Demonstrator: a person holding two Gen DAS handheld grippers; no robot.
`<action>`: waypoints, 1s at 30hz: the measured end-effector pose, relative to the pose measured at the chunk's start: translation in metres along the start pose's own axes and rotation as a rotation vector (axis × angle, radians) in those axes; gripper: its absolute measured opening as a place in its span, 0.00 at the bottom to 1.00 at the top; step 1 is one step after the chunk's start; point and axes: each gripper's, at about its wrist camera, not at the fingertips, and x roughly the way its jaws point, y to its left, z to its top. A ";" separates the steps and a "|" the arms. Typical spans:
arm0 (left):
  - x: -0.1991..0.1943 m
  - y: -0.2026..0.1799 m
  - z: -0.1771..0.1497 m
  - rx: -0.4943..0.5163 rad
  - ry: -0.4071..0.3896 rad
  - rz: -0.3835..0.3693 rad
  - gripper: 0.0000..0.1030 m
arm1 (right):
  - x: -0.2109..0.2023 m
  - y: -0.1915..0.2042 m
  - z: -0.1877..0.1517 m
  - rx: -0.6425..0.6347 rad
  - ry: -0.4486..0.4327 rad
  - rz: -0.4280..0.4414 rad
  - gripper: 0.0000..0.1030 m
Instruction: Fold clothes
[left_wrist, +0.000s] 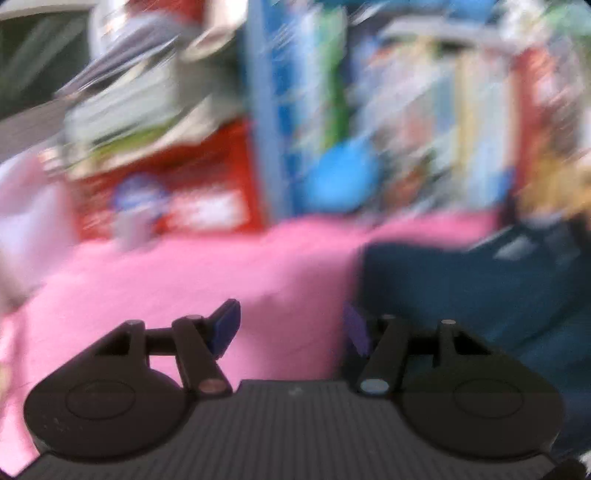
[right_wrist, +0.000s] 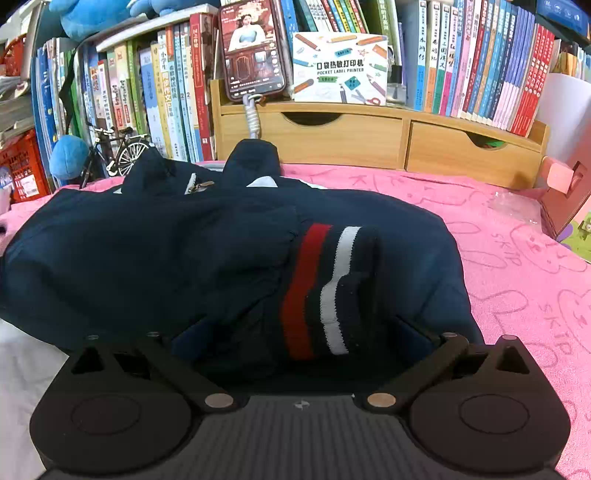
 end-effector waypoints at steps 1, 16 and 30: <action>-0.003 -0.013 0.005 0.021 -0.019 -0.065 0.59 | 0.000 0.000 0.000 0.000 0.000 0.000 1.00; 0.081 -0.007 0.001 0.086 0.126 0.030 0.77 | 0.000 0.000 0.000 0.008 0.000 -0.002 1.00; -0.032 0.052 -0.025 0.046 -0.043 -0.026 0.70 | 0.001 0.000 0.001 0.009 0.001 -0.005 1.00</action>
